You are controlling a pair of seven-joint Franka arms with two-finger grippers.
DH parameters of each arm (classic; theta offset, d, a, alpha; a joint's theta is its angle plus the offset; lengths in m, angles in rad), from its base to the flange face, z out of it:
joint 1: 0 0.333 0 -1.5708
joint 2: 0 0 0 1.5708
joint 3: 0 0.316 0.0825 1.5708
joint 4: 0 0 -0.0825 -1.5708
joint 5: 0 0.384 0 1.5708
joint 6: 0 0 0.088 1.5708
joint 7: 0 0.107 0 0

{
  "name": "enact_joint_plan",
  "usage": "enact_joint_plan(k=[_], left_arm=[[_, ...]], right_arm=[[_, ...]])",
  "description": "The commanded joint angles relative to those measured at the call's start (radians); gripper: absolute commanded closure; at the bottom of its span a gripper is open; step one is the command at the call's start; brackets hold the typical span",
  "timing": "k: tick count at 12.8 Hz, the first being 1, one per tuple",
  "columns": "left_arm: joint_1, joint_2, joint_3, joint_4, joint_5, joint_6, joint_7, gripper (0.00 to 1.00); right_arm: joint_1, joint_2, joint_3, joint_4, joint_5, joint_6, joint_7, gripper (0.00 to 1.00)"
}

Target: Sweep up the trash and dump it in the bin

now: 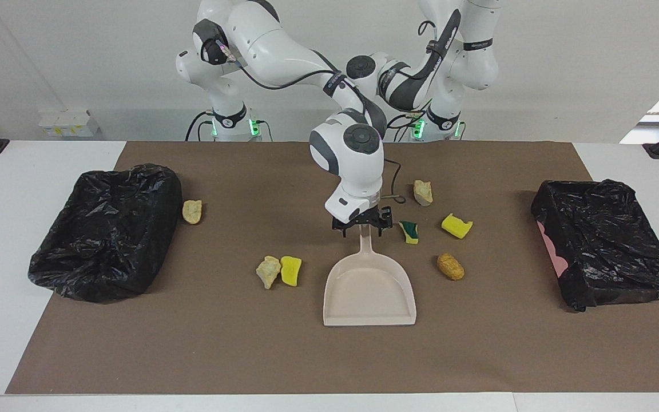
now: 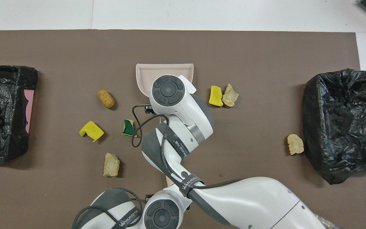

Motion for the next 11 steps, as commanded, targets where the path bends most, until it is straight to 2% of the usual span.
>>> enact_joint_plan(k=[1,2,3,5,7,10,11], left_arm=[[-0.024,-0.034,0.015,-0.035,-0.017,0.012,-0.004,0.43],[-0.024,-0.034,0.015,-0.037,-0.017,0.012,-0.001,0.46],[-0.024,-0.036,0.015,-0.038,-0.017,0.012,0.001,0.47],[-0.024,-0.036,0.015,-0.038,-0.018,0.008,0.001,0.52],[-0.023,-0.037,0.015,-0.038,-0.021,0.0,0.001,0.62],[-0.02,-0.037,0.016,-0.035,-0.047,-0.015,0.001,0.98],[-0.017,-0.033,0.019,-0.023,-0.047,-0.041,-0.001,1.0]], right_arm=[[0.007,0.014,0.0,0.029,-0.027,-0.016,0.02,0.52],[0.009,0.014,0.0,0.028,-0.03,-0.016,0.02,0.61],[0.012,0.014,0.0,0.023,-0.03,-0.017,0.02,0.79],[0.013,0.014,0.0,0.025,-0.041,-0.037,0.017,1.0],[-0.008,0.005,0.0,0.034,-0.029,-0.049,0.008,1.0],[-0.039,-0.016,0.0,0.035,-0.025,-0.051,-0.012,1.0],[-0.045,-0.026,0.0,0.034,-0.024,-0.052,-0.037,1.0]])
